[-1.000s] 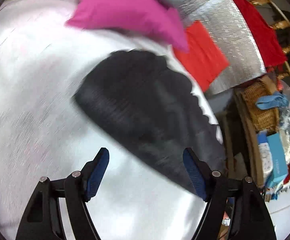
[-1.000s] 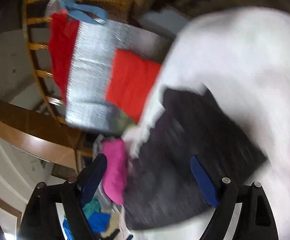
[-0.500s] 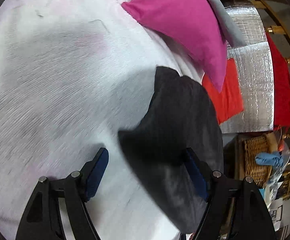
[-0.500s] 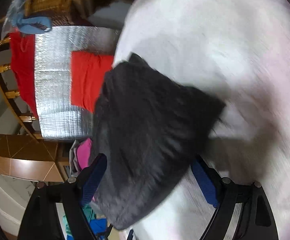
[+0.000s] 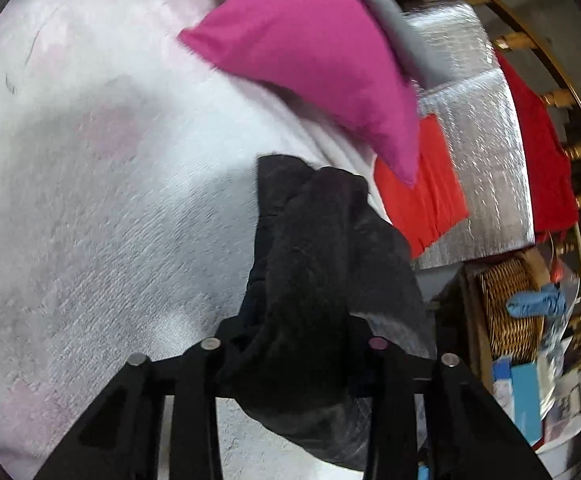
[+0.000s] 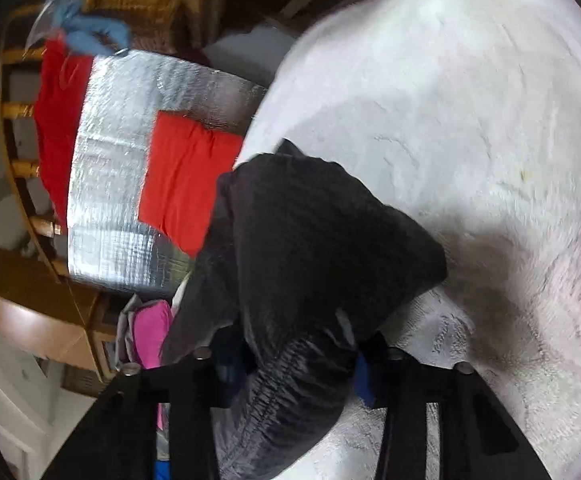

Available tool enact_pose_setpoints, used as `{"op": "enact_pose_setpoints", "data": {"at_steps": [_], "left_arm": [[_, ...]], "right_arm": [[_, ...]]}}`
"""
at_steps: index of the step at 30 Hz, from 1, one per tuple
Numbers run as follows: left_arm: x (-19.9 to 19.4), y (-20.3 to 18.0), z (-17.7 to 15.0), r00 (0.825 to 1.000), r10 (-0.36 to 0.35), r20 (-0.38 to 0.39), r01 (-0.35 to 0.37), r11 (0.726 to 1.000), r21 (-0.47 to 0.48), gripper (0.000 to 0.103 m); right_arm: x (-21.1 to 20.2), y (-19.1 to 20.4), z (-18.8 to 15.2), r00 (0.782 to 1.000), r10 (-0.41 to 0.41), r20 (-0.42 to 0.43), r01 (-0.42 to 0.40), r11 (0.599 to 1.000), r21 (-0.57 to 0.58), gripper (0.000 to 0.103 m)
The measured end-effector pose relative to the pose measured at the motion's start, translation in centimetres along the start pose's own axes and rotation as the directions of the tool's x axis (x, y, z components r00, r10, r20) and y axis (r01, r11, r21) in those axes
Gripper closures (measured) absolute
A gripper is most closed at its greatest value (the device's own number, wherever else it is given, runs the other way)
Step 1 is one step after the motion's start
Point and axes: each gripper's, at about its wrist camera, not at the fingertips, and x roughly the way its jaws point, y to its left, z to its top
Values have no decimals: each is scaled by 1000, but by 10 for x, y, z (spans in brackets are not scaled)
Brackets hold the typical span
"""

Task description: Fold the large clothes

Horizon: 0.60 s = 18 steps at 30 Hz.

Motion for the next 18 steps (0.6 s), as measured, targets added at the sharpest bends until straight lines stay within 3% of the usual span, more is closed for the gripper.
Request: {"op": "enact_pose_setpoints", "data": {"at_steps": [6, 13, 18], "left_arm": [[-32, -19, -17, 1000, 28, 7, -28, 994, 109, 73], [-92, 3, -50, 997, 70, -24, -65, 981, 181, 74], [-138, 31, -76, 994, 104, -32, -93, 968, 232, 73]], "right_arm": [[-46, 18, -8, 999, 4, 32, 1, 987, -162, 72], [-94, -3, -31, 998, -30, -54, 20, 986, -166, 72], [-139, -30, -68, 993, -24, -113, 3, 984, -180, 72]]}}
